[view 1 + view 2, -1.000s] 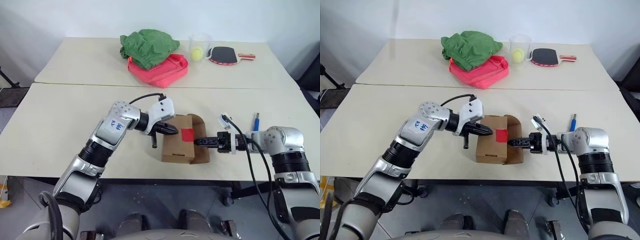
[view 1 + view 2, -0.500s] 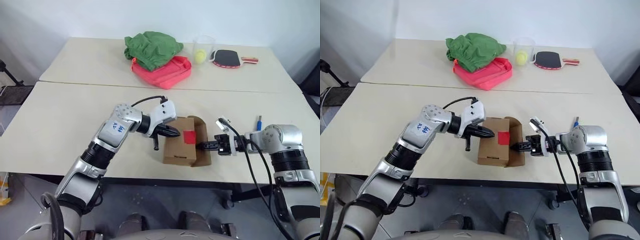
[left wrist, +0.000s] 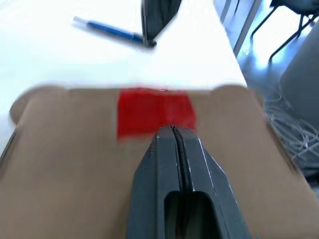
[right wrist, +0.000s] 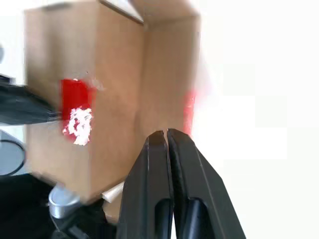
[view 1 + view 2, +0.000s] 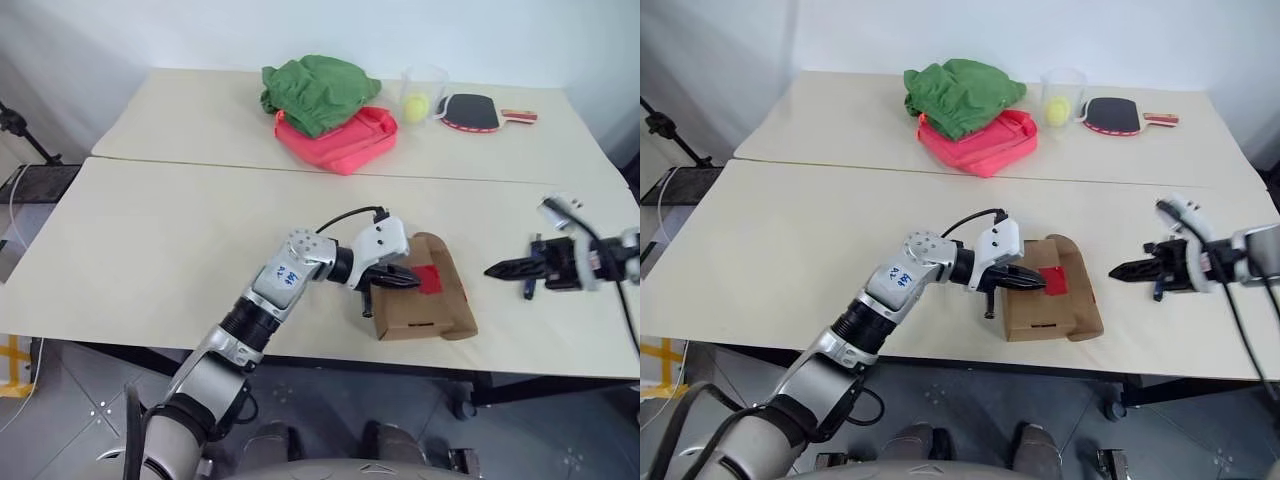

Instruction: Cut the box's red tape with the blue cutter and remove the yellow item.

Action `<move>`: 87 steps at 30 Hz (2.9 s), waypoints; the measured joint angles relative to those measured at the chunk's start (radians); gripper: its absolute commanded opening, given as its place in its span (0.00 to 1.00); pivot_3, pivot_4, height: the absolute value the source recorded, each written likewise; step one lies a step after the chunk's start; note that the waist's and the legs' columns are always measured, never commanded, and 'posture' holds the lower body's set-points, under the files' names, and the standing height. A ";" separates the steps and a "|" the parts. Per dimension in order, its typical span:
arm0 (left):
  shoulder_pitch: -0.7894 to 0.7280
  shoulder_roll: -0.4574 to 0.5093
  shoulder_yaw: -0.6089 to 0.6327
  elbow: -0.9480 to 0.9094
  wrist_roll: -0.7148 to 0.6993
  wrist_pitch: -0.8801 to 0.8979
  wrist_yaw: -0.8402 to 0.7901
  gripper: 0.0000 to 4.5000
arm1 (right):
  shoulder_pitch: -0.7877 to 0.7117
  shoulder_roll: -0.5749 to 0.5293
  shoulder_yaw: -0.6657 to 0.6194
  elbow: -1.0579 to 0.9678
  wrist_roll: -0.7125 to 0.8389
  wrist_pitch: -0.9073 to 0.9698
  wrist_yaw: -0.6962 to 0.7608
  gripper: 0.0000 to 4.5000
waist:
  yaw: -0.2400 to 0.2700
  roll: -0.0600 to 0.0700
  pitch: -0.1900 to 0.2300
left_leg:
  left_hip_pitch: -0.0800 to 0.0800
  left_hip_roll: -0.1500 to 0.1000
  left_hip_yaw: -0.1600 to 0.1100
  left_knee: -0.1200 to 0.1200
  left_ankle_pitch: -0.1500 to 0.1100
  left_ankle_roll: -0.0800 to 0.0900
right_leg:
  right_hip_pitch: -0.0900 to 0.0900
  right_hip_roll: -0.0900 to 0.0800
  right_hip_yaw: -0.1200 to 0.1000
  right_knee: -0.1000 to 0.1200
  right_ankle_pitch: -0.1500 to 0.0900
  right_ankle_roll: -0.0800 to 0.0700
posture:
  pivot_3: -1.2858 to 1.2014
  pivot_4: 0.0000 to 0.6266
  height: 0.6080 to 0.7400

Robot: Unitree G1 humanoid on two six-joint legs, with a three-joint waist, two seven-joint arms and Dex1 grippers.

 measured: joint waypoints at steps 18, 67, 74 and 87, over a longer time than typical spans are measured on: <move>0.018 0.083 0.039 -0.035 -0.002 -0.011 0.009 0.00 | 0.105 0.052 0.062 0.082 -0.081 -0.150 0.064 0.50 | 0.007 0.002 0.003 | -0.003 -0.001 0.000 0.002 0.000 0.001 | -0.001 0.000 -0.001 0.000 0.000 0.000 | 0.52 0.24 1.00; 0.084 0.266 0.045 -0.263 -0.019 0.182 -0.013 0.00 | 0.054 0.443 0.181 0.361 -0.515 -0.342 0.628 0.01 | -0.044 -0.011 -0.005 | 0.009 0.002 -0.002 0.002 0.002 -0.005 | 0.003 0.002 0.001 0.015 0.000 -0.001 | 0.52 0.24 1.00; 0.100 0.268 0.036 -0.272 -0.019 0.193 -0.014 0.00 | 0.066 0.450 0.159 0.359 -0.539 -0.342 0.571 0.01 | -0.041 -0.020 -0.011 | 0.014 0.005 -0.005 0.002 0.002 -0.005 | 0.012 0.000 0.000 0.008 0.000 -0.002 | 0.52 0.24 1.00; 0.073 0.085 0.014 -0.142 -0.019 0.082 0.026 0.00 | 0.055 0.219 0.140 0.188 -0.495 -0.127 0.517 0.01 | 0.009 0.005 -0.002 | 0.004 0.000 -0.004 0.002 0.002 0.000 | 0.006 -0.003 0.000 0.000 0.000 0.000 | 0.52 0.24 1.00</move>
